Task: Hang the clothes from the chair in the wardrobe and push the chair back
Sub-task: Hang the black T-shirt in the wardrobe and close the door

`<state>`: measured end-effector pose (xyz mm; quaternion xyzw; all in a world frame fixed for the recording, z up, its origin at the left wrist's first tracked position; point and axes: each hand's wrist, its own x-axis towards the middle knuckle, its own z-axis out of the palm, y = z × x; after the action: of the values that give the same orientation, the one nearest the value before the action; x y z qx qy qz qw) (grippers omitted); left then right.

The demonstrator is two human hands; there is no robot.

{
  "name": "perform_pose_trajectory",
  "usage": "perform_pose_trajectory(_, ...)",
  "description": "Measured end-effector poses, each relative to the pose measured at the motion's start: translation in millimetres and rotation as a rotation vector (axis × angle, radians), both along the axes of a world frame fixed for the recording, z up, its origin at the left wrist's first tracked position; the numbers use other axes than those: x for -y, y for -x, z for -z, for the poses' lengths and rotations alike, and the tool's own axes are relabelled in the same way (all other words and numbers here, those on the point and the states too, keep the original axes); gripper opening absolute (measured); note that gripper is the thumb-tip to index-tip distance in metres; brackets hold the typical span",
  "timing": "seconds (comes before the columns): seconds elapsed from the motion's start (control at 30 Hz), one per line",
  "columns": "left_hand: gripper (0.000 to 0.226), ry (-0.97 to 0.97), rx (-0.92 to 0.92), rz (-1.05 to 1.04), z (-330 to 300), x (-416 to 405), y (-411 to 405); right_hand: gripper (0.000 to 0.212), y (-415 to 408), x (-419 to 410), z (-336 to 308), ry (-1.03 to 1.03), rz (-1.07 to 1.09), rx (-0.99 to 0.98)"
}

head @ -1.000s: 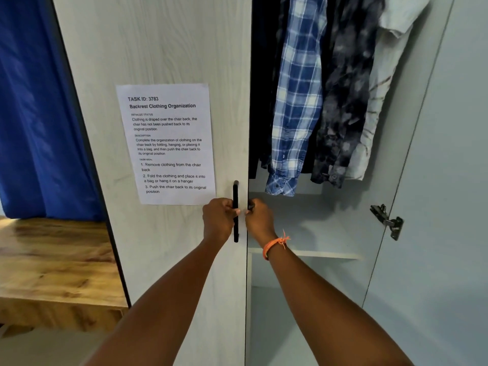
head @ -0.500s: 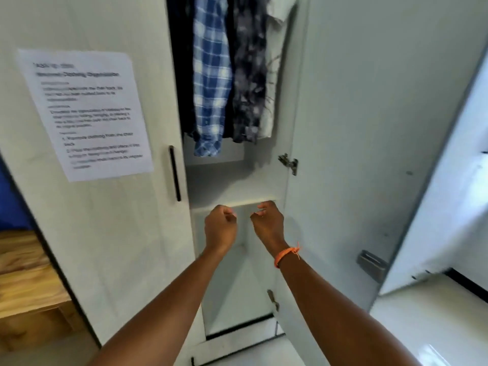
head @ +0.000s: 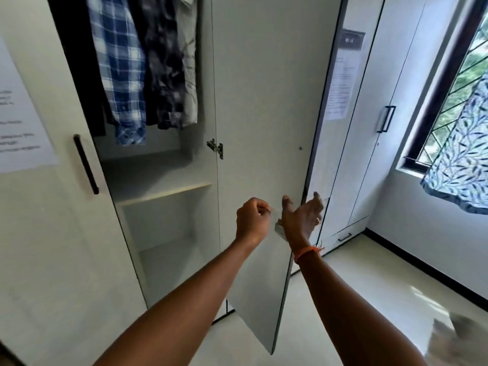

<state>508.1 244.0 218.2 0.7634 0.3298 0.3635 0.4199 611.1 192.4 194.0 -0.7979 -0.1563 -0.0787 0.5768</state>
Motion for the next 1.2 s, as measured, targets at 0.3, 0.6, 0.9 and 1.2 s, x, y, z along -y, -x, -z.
perform_pose_trajectory(0.3, 0.020, -0.026, 0.037, -0.049, -13.5, 6.0, -6.2, 0.033, -3.0, 0.7, 1.1, -0.278, -0.025, -0.159)
perform_pose_trajectory(0.6, 0.028, -0.169, 0.118, -0.199, -33.5, -1.1, 55.2, 0.025, 101.8, -20.8, 7.8, -0.117, -0.194, 0.048)
perform_pose_trajectory(0.9, 0.036, -0.142, -0.072, -0.464, -45.2, -70.6, 161.1, 0.022, 180.5, -99.4, -26.4, 0.044, -0.610, 0.289)
perform_pose_trajectory(1.2, 0.026, -0.297, -0.094, -0.533, -65.8, -139.8, 207.0, 0.026, 211.4, -192.5, -57.9, -0.019, -0.778, 0.211)
